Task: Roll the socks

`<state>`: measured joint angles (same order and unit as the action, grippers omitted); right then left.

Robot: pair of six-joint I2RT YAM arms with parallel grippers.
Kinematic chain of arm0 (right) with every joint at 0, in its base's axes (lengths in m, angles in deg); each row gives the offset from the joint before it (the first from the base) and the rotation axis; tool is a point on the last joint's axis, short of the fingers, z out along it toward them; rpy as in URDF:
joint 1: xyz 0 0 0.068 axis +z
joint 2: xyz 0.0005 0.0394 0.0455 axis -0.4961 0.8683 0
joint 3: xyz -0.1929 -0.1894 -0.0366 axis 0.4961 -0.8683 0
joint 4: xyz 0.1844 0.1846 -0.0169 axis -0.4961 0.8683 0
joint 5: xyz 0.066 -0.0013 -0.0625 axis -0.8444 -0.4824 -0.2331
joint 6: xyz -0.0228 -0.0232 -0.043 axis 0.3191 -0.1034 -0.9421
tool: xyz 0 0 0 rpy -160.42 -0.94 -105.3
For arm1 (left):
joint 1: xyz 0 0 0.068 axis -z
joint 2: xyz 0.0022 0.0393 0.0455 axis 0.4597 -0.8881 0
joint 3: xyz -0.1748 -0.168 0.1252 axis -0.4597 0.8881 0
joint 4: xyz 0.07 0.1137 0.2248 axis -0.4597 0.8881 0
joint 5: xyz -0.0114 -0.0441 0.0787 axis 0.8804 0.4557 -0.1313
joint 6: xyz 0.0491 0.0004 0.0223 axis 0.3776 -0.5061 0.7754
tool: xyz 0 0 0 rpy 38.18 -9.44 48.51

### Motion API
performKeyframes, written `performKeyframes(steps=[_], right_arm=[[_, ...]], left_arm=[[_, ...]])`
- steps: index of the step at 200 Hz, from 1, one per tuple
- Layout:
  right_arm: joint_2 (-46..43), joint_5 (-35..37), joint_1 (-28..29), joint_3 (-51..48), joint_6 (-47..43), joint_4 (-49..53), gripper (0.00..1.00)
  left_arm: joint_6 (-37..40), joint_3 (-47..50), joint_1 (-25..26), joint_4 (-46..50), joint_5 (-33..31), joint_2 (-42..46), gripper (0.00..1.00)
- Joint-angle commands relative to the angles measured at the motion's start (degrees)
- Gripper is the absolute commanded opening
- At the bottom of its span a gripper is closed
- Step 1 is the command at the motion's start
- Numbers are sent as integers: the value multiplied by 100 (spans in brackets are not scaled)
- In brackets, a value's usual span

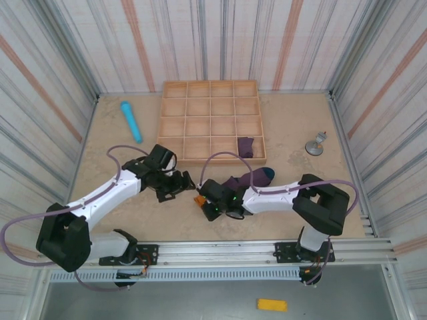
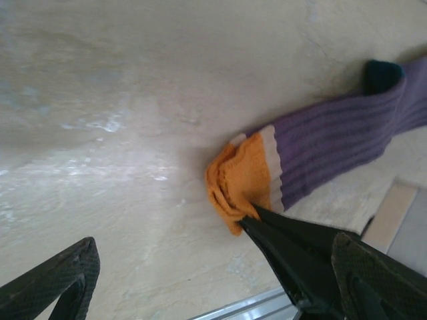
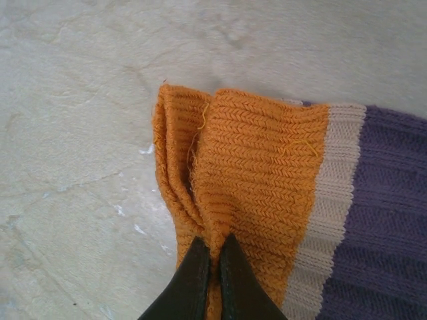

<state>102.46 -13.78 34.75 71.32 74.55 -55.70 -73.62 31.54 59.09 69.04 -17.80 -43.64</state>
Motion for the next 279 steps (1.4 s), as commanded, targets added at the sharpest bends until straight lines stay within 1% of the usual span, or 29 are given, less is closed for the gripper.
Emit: performKeyframes(steps=[1, 23, 37, 47, 64, 98, 121, 135, 149, 171, 181, 209, 233, 268, 279], right_arm=[[-275, -913, -307, -476, 439, -405, 0], [-494, -1812, -801, -982, 915, -1198, 0], [-564, -2186, -1041, -1166, 1137, -1447, 0], [-628, -2309, -1152, -1270, 1267, -1561, 0], [-779, -2354, -1272, -1470, 1477, -1785, 0], [-1010, -2620, -1699, -1908, 1958, -2374, 0], [-1266, -2575, -1866, -1986, 2014, -2060, 0], [-1509, -2522, -2007, -2082, 2132, -1870, 0], [-1700, -2703, -2165, -2198, 2222, -1807, 0], [-1921, -2694, -2320, -2371, 2334, -1576, 0], [-1902, -2804, -2340, -2451, 2371, -1659, 0], [-1779, -2831, -2315, -2619, 2585, -1804, 0], [-1840, -2717, -2264, -2773, 2841, -1999, 0], [-1834, -2687, -2379, -2799, 2979, -1664, 0], [-1754, -2698, -2411, -2799, 3010, -1616, 0]], left_arm=[[-220, 205, 274, -509, -52, 172, 88], [-350, 386, 437, -952, -69, 157, 78], [-380, 415, 534, -1021, -156, 119, 69], [-395, 407, 632, -1034, -272, 85, 66], [-397, 368, 802, -1105, -402, -21, 65], [-502, 225, 1129, -1270, -548, -368, 63], [-661, 234, 1368, -1496, -758, -610, 60], [-735, 245, 1447, -1681, -752, -769, 59], [-796, 172, 1548, -1849, -774, -926, 57], [-822, 40, 1719, -2101, -819, -1177, 55], [-849, -23, 1759, -2110, -847, -1303, 55], [-872, -161, 1798, -2100, -759, -1554, 53], [-837, -188, 1811, -2108, -753, -1670, 52], [-812, -309, 1884, -2234, -728, -1962, 51], [-746, -402, 1957, -2259, -736, -2091, 48]])
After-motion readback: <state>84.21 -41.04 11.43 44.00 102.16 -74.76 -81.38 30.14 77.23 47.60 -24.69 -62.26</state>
